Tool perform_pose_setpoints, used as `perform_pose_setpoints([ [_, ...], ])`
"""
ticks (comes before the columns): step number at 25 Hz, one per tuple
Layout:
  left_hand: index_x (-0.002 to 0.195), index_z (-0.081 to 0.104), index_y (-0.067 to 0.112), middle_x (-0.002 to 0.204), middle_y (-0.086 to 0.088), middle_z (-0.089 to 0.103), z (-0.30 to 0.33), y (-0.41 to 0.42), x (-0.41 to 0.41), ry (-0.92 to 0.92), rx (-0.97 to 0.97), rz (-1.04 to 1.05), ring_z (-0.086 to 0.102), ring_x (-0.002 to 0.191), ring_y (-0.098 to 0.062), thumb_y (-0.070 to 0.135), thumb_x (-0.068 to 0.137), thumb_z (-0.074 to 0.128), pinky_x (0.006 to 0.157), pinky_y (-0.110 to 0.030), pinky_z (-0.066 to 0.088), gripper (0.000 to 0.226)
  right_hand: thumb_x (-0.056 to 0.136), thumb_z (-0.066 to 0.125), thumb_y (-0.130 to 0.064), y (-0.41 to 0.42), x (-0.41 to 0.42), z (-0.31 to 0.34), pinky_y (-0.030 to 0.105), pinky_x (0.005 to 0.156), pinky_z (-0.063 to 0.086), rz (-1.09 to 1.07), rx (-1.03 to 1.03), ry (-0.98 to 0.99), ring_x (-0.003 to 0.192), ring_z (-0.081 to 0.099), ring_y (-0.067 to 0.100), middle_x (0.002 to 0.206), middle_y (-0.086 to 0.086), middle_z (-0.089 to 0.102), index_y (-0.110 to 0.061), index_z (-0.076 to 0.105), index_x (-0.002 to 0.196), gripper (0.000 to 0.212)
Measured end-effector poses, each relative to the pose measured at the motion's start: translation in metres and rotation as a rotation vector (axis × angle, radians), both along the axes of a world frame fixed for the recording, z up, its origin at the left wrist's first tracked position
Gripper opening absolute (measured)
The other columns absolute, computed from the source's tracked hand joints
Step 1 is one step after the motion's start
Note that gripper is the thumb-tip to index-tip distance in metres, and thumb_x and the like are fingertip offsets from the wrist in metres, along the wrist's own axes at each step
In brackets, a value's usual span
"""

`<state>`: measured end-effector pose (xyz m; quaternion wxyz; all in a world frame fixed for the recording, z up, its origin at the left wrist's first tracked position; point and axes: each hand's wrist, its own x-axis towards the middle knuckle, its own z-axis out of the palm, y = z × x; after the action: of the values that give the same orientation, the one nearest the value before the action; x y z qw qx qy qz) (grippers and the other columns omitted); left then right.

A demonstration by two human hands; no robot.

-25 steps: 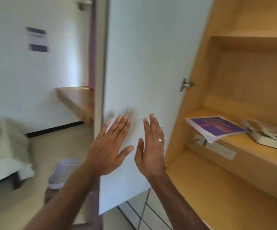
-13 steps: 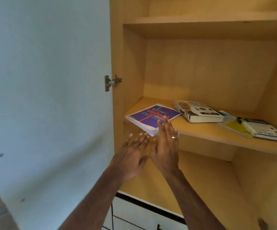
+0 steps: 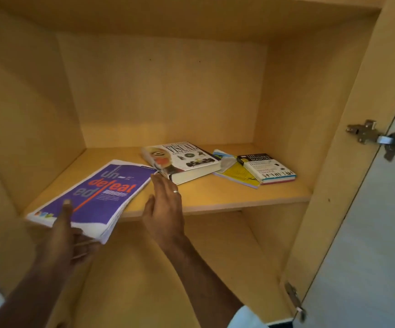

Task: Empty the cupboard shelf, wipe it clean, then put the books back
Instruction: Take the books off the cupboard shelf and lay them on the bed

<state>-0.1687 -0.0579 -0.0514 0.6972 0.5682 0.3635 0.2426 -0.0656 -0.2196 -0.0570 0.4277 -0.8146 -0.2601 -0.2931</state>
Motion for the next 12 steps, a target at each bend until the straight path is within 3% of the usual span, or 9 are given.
perform_pose_setpoints([
  [2, 0.114, 0.059, 0.019, 0.101, -0.005, 0.072, -0.011, 0.001, 0.013, -0.071, -0.066, 0.104, 0.07, 0.086, -0.032, 0.081, 0.072, 0.065, 0.075, -0.046, 0.057, 0.075, 0.091, 0.052, -0.009, -0.004, 0.012, -0.004, 0.036, 0.112, 0.04, 0.008, -0.042, 0.008, 0.139, 0.038, 0.017, 0.147, 0.002, 0.049, -0.013, 0.047, 0.144, 0.053],
  [4, 0.132, 0.054, 0.021, 0.127, -0.006, 0.066, -0.026, 0.014, 0.023, 0.014, 0.097, 0.241, 0.066, 0.113, -0.036, 0.089, 0.054, 0.07, 0.096, -0.055, 0.05, 0.104, 0.092, 0.053, -0.01, -0.004, 0.018, -0.005, 0.032, 0.112, 0.038, 0.022, -0.06, 0.005, 0.138, 0.038, 0.016, 0.146, 0.001, 0.049, -0.015, 0.049, 0.142, 0.051],
  [6, 0.146, 0.038, 0.01, 0.143, -0.017, 0.052, -0.019, 0.011, 0.023, 0.065, 0.115, 0.349, 0.055, 0.125, -0.038, 0.072, 0.071, 0.073, 0.102, -0.049, 0.047, 0.104, 0.091, 0.054, -0.011, -0.001, 0.023, -0.008, 0.03, 0.11, 0.037, 0.033, -0.081, -0.006, 0.136, 0.041, 0.016, 0.144, 0.001, 0.051, -0.015, 0.051, 0.139, 0.049],
  [7, 0.146, 0.037, 0.008, 0.142, -0.017, 0.052, -0.018, 0.01, 0.023, 0.02, -0.001, 0.322, 0.057, 0.12, -0.035, 0.058, 0.08, 0.073, 0.095, -0.045, 0.051, 0.089, 0.089, 0.054, -0.01, 0.0, 0.025, -0.01, 0.031, 0.109, 0.038, 0.039, -0.087, -0.02, 0.134, 0.043, 0.018, 0.142, 0.002, 0.053, -0.014, 0.053, 0.137, 0.048],
  [9, 0.131, 0.052, 0.016, 0.122, -0.008, 0.066, -0.02, 0.015, 0.031, -0.174, -0.261, 0.197, 0.065, 0.092, -0.023, 0.036, 0.089, 0.071, 0.062, -0.033, 0.06, 0.05, 0.086, 0.055, -0.007, 0.006, 0.026, -0.015, 0.034, 0.105, 0.042, 0.049, -0.09, -0.044, 0.129, 0.048, 0.021, 0.136, 0.004, 0.057, -0.012, 0.057, 0.132, 0.046],
  [10, 0.127, 0.056, 0.017, 0.117, -0.007, 0.069, -0.021, 0.019, 0.031, -0.229, -0.296, 0.158, 0.066, 0.083, -0.019, 0.03, 0.088, 0.072, 0.05, -0.03, 0.058, 0.044, 0.085, 0.055, -0.007, 0.009, 0.025, -0.017, 0.034, 0.104, 0.044, 0.048, -0.087, -0.046, 0.127, 0.05, 0.021, 0.133, 0.004, 0.058, -0.011, 0.059, 0.13, 0.045],
  [12, 0.13, 0.056, 0.012, 0.122, -0.01, 0.07, -0.024, 0.025, 0.031, -0.277, -0.327, 0.149, 0.069, 0.084, -0.02, 0.018, 0.085, 0.075, 0.047, -0.029, 0.056, 0.05, 0.085, 0.056, -0.006, 0.015, 0.02, -0.021, 0.034, 0.104, 0.044, 0.055, -0.099, -0.047, 0.124, 0.051, 0.021, 0.131, 0.004, 0.06, -0.012, 0.06, 0.129, 0.044],
])
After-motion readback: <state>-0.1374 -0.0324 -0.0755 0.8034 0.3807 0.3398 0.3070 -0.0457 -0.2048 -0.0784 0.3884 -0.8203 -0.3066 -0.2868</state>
